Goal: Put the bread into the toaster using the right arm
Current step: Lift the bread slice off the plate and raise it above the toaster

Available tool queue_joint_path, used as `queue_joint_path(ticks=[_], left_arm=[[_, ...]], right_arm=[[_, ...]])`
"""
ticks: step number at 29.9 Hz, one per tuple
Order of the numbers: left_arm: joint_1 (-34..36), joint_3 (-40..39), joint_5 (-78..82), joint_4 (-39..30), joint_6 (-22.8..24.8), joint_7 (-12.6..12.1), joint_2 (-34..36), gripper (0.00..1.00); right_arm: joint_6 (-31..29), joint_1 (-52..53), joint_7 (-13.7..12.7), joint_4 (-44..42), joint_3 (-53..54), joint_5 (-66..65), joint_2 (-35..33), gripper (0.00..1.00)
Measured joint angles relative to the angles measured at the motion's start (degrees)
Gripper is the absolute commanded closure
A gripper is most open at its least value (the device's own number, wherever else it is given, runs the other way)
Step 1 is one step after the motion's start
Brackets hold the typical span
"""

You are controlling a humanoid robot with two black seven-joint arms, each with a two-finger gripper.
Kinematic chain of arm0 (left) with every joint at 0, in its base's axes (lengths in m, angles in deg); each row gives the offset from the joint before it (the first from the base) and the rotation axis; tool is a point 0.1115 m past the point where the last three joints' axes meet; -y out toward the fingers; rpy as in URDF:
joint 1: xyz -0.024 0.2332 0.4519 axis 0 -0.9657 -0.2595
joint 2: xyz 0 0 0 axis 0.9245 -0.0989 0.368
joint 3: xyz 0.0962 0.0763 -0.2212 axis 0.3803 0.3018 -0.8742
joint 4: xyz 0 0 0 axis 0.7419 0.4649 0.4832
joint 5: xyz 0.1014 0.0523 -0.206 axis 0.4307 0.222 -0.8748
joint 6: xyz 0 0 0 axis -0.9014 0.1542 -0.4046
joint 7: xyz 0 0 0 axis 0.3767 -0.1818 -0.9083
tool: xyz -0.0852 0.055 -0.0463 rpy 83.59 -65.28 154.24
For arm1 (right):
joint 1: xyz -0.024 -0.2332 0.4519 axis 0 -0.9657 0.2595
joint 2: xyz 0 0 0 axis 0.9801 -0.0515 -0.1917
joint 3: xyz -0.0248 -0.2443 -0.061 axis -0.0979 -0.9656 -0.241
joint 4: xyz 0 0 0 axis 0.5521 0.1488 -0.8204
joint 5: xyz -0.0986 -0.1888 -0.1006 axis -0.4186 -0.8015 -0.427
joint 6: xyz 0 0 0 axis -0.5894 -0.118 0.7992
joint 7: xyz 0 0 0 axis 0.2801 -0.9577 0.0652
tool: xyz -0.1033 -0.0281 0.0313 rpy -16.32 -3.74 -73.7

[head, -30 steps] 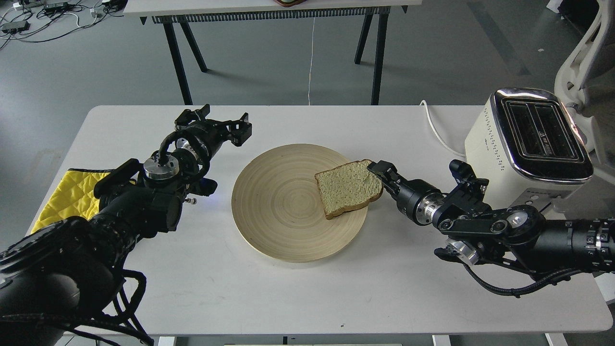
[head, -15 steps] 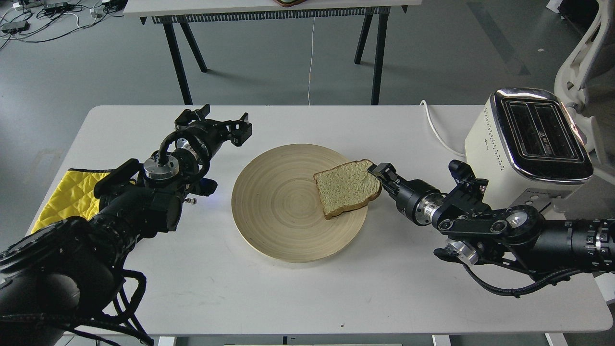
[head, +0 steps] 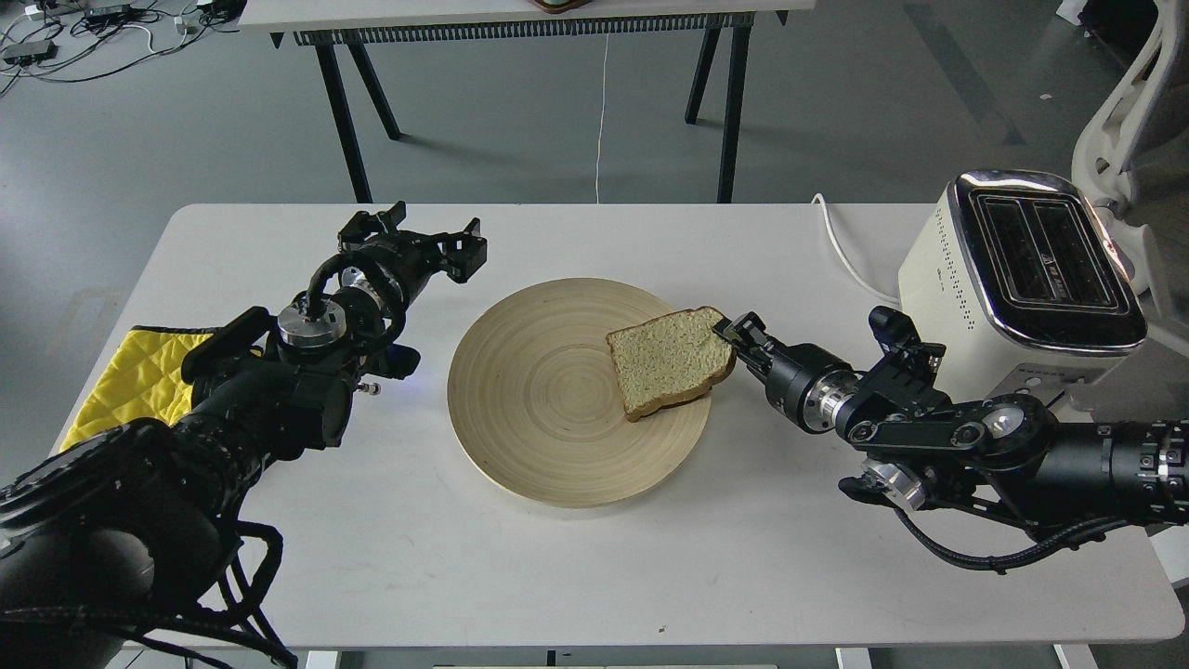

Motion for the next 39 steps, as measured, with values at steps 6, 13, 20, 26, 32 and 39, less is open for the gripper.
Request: queue_joint_path(ticks=[6, 13, 20, 26, 32, 39], left_arm=[[0.00, 0.00, 0.00, 0.00, 0.00, 0.00, 0.00, 0.00], [0.00, 0.00, -0.06, 0.00, 0.00, 0.00, 0.00, 0.00], [0.00, 0.00, -0.03, 0.00, 0.01, -0.01, 0.00, 0.00], [0.00, 0.00, 0.00, 0.00, 0.01, -0.01, 0.00, 0.00], [0.00, 0.00, 0.00, 0.00, 0.01, -0.01, 0.00, 0.00], [0.00, 0.00, 0.00, 0.00, 0.01, -0.01, 0.00, 0.00]], right_arm=[[0.99, 2.72, -0.01, 0.57, 3.54, 0.01, -3.55, 1.00], [1.47, 10.37, -0.08, 7.77, 6.24, 0.04, -15.14, 1.00], [2.89, 21.82, -0.48, 17.74, 4.80, -0.88, -31.58, 1.00], [2.90, 27.51, -4.81, 19.40, 2.05, -10.89, -42.18, 1.00], [2.86, 28.07, -7.78, 19.36, 1.10, -21.40, -49.20, 1.00], [2.90, 28.08, -8.16, 18.70, -4.87, -26.54, -52.09, 1.00]])
